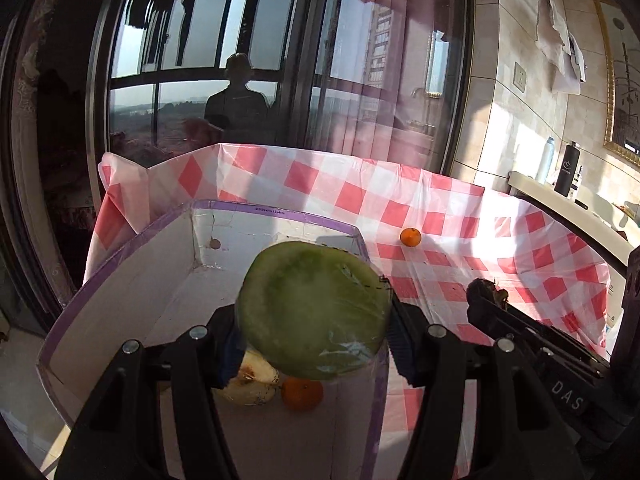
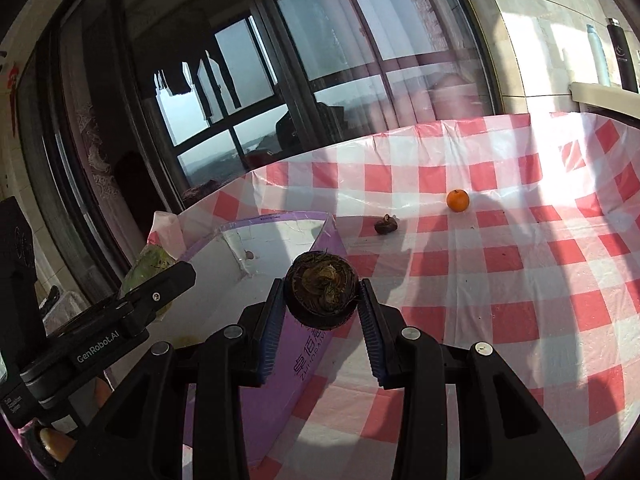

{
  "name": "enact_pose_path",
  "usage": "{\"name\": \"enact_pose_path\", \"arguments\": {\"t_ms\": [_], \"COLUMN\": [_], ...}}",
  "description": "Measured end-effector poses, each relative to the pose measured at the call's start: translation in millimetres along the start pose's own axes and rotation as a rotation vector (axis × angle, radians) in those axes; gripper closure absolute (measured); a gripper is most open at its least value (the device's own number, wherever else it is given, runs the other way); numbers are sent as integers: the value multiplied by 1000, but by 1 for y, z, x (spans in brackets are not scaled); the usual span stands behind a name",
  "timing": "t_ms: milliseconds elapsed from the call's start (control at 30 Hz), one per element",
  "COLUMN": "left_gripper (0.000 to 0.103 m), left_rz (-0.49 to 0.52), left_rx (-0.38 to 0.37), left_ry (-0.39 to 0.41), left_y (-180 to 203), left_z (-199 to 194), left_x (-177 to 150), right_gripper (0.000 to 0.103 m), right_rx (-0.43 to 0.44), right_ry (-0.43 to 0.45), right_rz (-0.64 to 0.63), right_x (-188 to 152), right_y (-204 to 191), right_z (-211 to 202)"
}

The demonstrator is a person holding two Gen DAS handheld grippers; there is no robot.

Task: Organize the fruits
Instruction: 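Carry the pomelo half and brown fruit over the white box, then lower both fruits into the box and open both tools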

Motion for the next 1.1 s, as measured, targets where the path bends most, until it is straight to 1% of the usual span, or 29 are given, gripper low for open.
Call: {"name": "enact_pose_path", "arguments": {"t_ms": [100,167,267,333,433,533,633,667,733,833,900,967,1033,1100], "left_gripper": [44,44,44,44,44,44,43,44,43,42,42,42,41,37], "left_rz": [-12,-18,-36,-32,0,-4,-3,5,13,21,24,36,37,38], "left_rx": [74,121,161,186,236,234,228,221,192,167,138,148,148,156], "left_ry": [-37,-77,-140,-183,-274,-358,-418,-437,-447,-492,-507,-515,-514,-510], "left_y": [-34,-56,-85,-101,-121,-136,-146,-145,-141,-139,-137,-136,-135,-135], "left_z": [8,15,26,31,41,50,61,63,63,67,67,69,69,69], "left_x": [-2,-5,-7,-8,-15,-24,-34,-37,-37,-42,-44,-45,-45,-44], "right_gripper": [66,66,66,66,66,66,66,66,66,66,66,65,62,58], "right_rx": [30,39,48,40,27,11,-18,-27,-41,-57,-58,-44,-48,-43], "right_ry": [-23,-50,-107,-180,-308,-411,-499,-529,-589,-610,-636,-643,-651,-647], "right_rz": [-52,-91,-169,-246,-379,-484,-571,-596,-639,-685,-691,-673,-660,-651], "right_x": [0,-1,-4,-8,-20,-33,-46,-51,-62,-63,-66,-66,-65,-64], "right_y": [-28,-44,-67,-82,-100,-110,-113,-114,-114,-114,-113,-113,-111,-111], "right_z": [16,28,49,65,87,105,123,128,137,139,140,140,140,139]}}
Point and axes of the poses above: each gripper's, at about its wrist camera, not at the fingertips, and z roughly the way its jaws point, y to its right, x to its top, the point moved 8 cm from there along z, roughly the way its jaws point, and after that the axes turned 3 degrees about -z, right-handed, at the moved point
